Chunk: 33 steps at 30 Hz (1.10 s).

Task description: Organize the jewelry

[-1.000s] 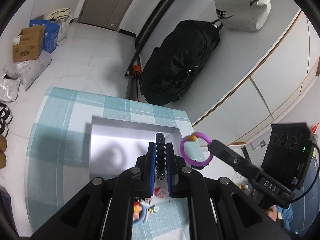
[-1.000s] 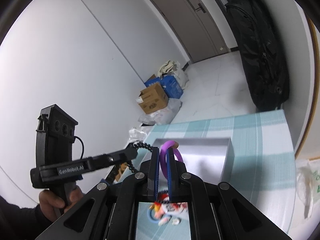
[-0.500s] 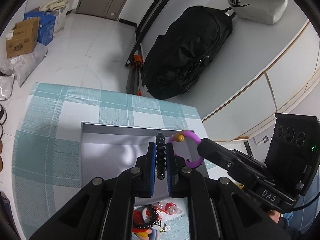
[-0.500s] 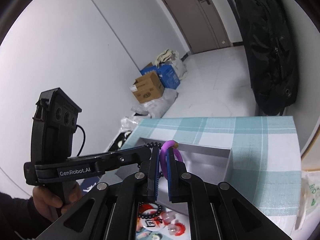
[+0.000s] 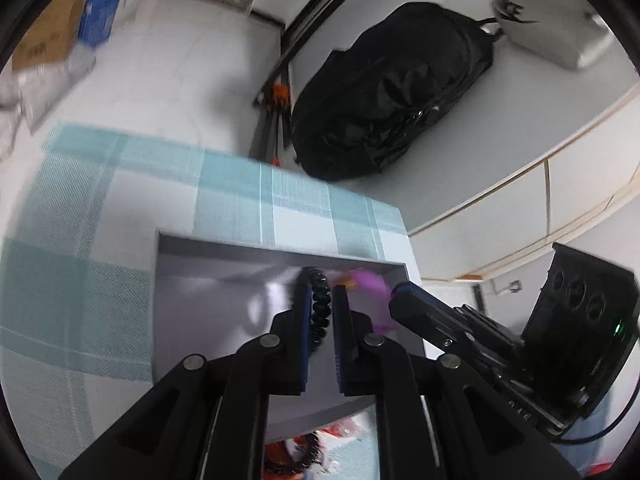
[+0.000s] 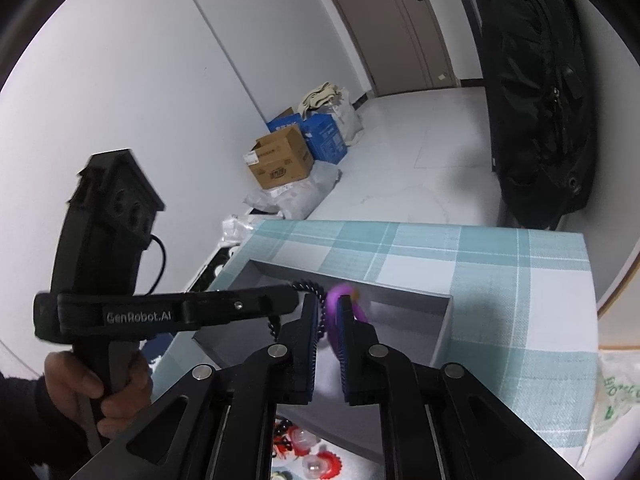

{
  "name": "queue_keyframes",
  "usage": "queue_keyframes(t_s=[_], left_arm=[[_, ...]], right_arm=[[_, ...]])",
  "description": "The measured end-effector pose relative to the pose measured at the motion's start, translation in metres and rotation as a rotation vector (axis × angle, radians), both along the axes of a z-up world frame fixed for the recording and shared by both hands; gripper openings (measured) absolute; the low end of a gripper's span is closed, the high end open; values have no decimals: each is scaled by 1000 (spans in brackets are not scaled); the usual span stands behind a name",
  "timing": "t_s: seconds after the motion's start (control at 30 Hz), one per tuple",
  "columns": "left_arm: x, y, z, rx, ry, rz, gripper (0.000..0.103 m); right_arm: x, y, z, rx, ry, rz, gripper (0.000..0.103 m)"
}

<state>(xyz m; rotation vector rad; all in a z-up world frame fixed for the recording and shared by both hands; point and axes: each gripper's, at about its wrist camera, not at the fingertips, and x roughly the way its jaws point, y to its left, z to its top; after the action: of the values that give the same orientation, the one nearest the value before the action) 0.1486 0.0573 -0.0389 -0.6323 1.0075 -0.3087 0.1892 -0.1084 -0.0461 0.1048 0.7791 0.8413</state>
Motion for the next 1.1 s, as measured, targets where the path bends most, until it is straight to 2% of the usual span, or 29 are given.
queue_keyframes(t_s=[0.03,0.07,0.1,0.13,0.2,0.23,0.3,0.57,0.63,0.7,0.83,0.9,1.0,1.1], left_arm=[[0,1,-1,5,17,4,17],[-1,2,-1,12,16,10,25],[-3,3,2,8,4,9,30],[-6,3,5,5,-6,7,33],[-12,3,12,25,-28,16,53],[-16,4,16,31,-42,23,54],[-22,6,23,31,-65,26,55],[-46,5,37,125,-106,73,55],[-51,1,40,164,-117,72,56],[-58,-2,43,204,-124,67,56],[-73,-7,47,256,-159,74,56],[-78,-10,48,283,-172,78,61],[-87,-13,47,292,-187,74,65],[-93,-13,43,301,-179,76,67]], right_arm=[[-1,0,1,0,-2,4,23],[-1,-1,2,5,-5,5,29],[-2,-3,4,14,-11,2,41],[-5,-7,7,29,-25,-7,47],[-10,-12,14,56,-50,-14,47],[-13,-17,17,68,-63,-21,51],[-16,-21,21,80,-78,-40,56],[-31,-33,29,92,-110,-103,75],[-37,-37,31,95,-124,-118,85],[-43,-40,32,91,-132,-139,88],[-51,-43,32,74,-121,-152,89],[-56,-44,33,61,-127,-155,92],[-63,-46,35,53,-140,-167,102],[-68,-48,36,49,-142,-174,102]])
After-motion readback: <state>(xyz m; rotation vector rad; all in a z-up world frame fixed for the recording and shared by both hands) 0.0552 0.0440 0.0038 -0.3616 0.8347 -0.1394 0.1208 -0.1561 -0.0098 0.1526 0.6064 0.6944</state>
